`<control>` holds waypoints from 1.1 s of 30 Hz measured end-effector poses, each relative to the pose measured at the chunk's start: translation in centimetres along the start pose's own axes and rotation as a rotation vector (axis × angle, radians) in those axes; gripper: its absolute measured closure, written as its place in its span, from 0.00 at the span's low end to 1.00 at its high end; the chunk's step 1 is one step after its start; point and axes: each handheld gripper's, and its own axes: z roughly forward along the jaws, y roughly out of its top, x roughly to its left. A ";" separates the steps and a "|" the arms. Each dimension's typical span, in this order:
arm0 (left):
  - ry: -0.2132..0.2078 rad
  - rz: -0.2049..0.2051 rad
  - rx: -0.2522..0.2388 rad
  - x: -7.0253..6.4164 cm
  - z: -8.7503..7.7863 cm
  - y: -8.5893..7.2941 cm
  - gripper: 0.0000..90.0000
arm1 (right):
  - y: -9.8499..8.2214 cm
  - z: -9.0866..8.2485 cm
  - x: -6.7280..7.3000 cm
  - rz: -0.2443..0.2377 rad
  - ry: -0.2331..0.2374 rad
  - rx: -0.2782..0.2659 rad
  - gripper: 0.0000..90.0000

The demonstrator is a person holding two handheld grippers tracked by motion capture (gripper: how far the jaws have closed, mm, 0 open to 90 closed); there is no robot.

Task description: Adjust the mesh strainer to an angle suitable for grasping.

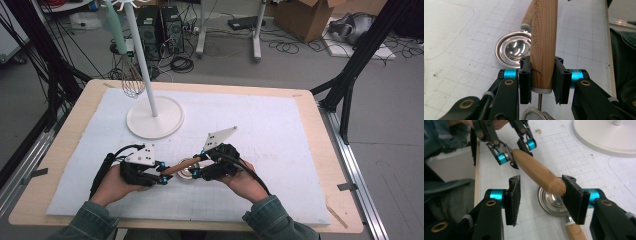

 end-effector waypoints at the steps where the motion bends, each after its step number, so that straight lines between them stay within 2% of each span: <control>1: 0.001 -0.002 -0.004 0.0 -0.1 0.0 0.78 | -0.1 0.0 0.0 0.022 -0.004 -0.006 0.54; 4: 0.027 -0.017 -0.021 0.0 -0.3 0.1 0.78 | -0.1 0.1 0.0 0.071 0.009 -0.020 0.55; 8: 0.056 -0.042 -0.031 0.0 -0.2 0.4 0.78 | 0.1 0.4 0.1 0.113 0.027 -0.044 0.56; 11: 0.080 -0.058 -0.044 -0.1 0.1 0.6 0.78 | 0.2 0.7 0.1 0.141 0.023 -0.059 0.56; 20: 0.144 -0.053 -0.021 -0.6 0.7 1.1 0.78 | 0.6 1.2 -0.1 0.218 0.008 -0.120 0.56; 26: 0.139 -0.050 -0.017 -1.0 1.2 1.2 0.78 | 1.2 1.7 0.1 0.239 0.007 -0.138 0.57; 28: 0.138 -0.051 -0.019 -1.1 1.0 1.2 0.78 | 1.3 1.7 0.1 0.247 0.002 -0.140 0.63; 31: 0.132 -0.055 -0.029 -1.1 0.7 1.1 0.78 | 1.3 1.7 0.0 0.254 0.031 -0.150 0.68; 33: 0.111 -0.061 -0.041 -1.1 0.5 1.0 0.78 | 1.4 1.6 0.0 0.247 0.063 -0.163 0.71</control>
